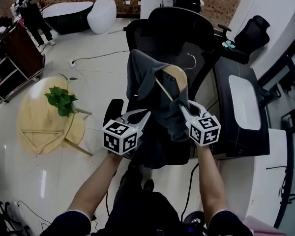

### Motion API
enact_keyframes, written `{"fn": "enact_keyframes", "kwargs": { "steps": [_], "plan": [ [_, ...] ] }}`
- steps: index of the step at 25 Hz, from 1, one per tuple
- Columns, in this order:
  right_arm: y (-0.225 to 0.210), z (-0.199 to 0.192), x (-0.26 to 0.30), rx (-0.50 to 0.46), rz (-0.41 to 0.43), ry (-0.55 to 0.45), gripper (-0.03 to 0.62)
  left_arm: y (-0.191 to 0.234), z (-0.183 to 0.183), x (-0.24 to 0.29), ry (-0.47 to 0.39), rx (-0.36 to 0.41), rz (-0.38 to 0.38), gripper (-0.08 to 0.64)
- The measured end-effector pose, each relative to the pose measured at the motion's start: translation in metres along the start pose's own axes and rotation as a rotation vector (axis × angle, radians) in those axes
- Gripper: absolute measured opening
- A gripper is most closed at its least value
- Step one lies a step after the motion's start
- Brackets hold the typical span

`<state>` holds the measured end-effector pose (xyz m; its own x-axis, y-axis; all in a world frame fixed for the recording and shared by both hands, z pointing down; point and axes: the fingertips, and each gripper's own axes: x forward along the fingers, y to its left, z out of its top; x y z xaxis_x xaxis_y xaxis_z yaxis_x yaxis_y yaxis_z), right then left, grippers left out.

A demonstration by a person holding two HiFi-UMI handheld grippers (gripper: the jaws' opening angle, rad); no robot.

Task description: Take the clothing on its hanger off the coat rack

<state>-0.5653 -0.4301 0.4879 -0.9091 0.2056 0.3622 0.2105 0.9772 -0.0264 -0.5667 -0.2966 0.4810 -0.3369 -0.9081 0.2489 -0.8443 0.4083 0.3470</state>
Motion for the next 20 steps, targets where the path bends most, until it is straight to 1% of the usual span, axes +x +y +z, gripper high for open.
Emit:
{"fn": "enact_keyframes", "kwargs": {
  "steps": [8, 12, 16, 20],
  "plan": [
    [0.035, -0.097, 0.030, 0.107, 0.087, 0.137, 0.057, 0.006, -0.064, -0.006, 0.072, -0.070, 0.036, 0.012],
    [0.054, -0.148, 0.046, 0.178, 0.118, 0.197, 0.057, 0.013, -0.097, -0.009, 0.114, -0.099, 0.046, 0.012],
    [0.054, -0.192, 0.063, 0.247, 0.119, 0.251, 0.057, 0.013, -0.119, -0.004, 0.131, -0.123, 0.038, 0.012],
    [0.051, -0.234, 0.073, 0.336, 0.091, 0.308, 0.058, 0.007, -0.144, -0.004, 0.169, -0.145, 0.028, 0.012]
  ]
}}
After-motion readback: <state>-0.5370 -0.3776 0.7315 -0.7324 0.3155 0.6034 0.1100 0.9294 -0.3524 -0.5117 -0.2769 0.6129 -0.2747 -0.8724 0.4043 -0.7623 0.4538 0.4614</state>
